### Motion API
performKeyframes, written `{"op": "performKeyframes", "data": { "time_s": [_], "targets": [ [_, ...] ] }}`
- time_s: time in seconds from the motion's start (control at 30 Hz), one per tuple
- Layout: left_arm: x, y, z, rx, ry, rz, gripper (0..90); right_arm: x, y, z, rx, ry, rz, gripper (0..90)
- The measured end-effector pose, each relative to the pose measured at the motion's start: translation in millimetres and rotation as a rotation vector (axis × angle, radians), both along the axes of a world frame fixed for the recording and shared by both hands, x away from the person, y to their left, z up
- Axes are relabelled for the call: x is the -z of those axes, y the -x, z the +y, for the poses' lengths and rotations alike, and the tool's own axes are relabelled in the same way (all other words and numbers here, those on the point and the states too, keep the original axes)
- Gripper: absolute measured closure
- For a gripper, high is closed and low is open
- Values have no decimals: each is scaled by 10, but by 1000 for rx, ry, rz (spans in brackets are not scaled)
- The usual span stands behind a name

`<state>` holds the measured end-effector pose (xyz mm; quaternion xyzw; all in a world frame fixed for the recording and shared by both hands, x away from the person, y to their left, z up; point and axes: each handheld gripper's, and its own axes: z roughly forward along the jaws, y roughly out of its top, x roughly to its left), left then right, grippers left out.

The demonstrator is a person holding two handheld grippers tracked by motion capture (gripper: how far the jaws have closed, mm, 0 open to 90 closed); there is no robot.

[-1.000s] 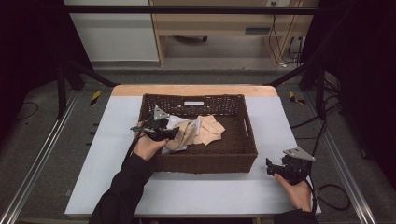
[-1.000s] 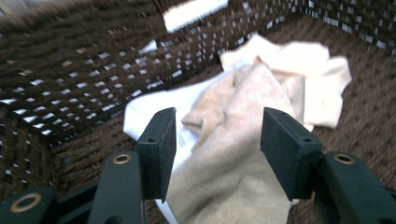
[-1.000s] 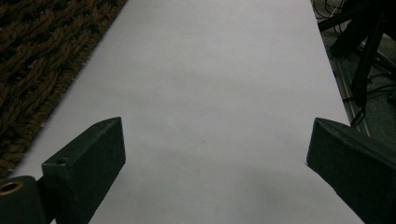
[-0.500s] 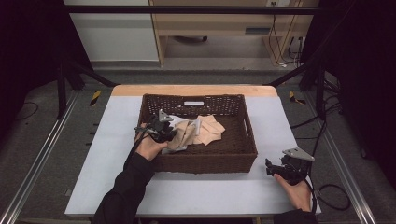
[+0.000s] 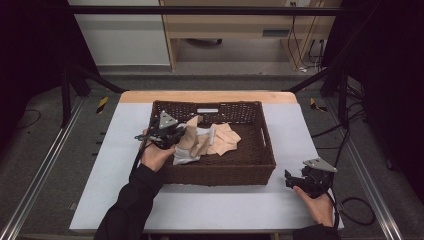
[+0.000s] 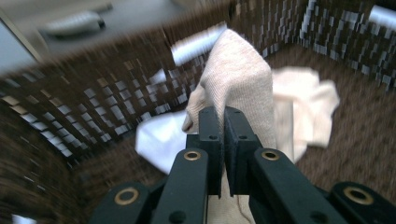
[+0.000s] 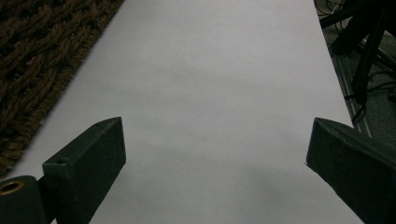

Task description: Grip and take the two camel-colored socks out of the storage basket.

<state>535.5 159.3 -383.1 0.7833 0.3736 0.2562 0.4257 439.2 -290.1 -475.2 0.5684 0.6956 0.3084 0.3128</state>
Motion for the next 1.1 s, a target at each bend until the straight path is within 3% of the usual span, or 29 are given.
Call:
{"op": "performKeyframes", "data": {
  "time_s": [0.1,0.13,0.27,0.53,0.8,1.0,1.1],
  "targets": [
    [-118,30,43,-8,18,-48,864,2,0,-2,-1,4,-2,50],
    [-164,39,58,-21,38,-37,864,1,0,-2,-2,4,-3,50],
    [-349,112,106,-22,101,-72,864,-2,1,-3,1,3,-2,49],
    [-604,308,214,-9,147,-121,864,-7,7,-6,4,4,-3,49],
    [-659,526,454,-22,182,-138,864,-6,9,-10,4,8,-6,49],
    [-627,696,748,-56,239,-153,864,-4,10,-11,5,11,-6,49],
    [-593,780,894,-76,243,-157,864,-6,10,-8,7,7,0,49]
  ]
}}
